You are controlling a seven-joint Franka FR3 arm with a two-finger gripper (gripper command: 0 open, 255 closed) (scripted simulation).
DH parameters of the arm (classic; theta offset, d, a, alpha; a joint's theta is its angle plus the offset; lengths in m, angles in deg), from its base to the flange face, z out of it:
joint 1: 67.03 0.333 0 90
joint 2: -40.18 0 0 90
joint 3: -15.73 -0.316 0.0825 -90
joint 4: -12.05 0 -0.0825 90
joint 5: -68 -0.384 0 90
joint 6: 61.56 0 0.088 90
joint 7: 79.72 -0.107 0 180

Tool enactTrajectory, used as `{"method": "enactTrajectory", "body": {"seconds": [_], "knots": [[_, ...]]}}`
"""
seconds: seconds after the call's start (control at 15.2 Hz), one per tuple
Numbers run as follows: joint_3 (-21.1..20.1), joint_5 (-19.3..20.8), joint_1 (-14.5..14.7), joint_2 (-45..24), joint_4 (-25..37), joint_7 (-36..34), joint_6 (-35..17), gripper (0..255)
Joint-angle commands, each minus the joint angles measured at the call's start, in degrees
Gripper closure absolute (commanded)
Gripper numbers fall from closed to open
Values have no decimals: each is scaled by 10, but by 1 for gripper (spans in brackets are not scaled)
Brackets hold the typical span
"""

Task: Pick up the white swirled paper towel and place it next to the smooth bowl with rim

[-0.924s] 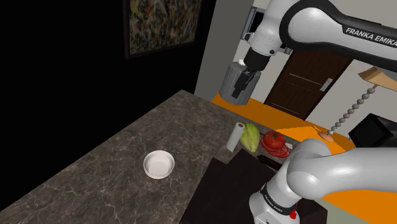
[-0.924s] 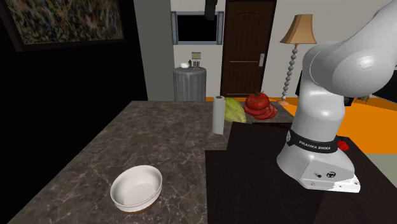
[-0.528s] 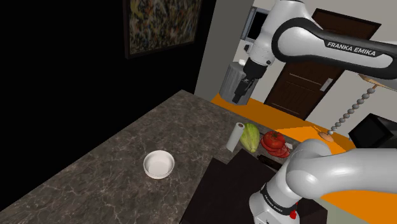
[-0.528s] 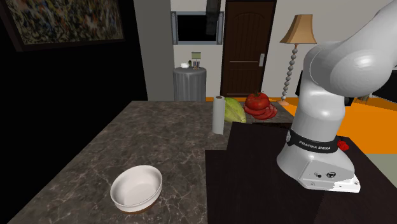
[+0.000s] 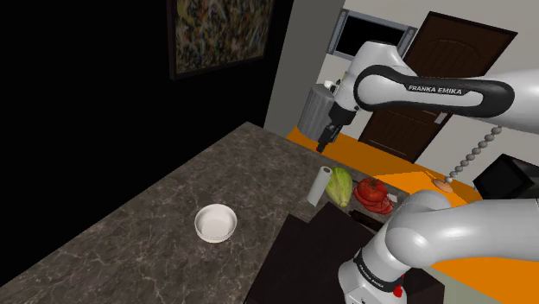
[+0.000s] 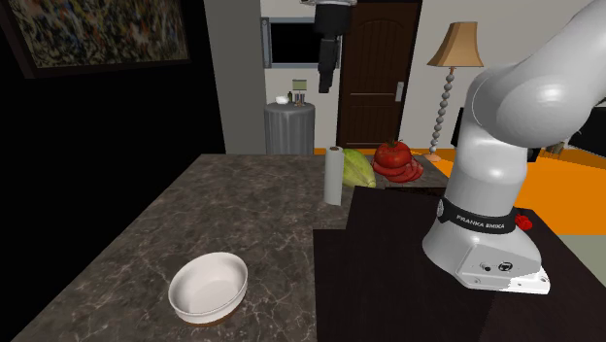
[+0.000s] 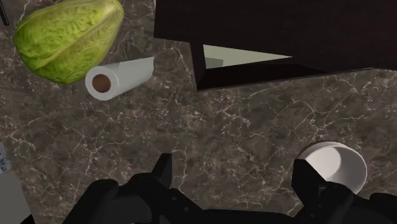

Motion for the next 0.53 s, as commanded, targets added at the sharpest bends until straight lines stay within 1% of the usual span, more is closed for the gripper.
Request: {"method": "enactTrajectory", "body": {"seconds": [0.0, 0.46], "knots": [[20, 15, -13, -13, -20, 15, -34, 0], [89, 57, -52, -100, -56, 61, -156, 0]]}}
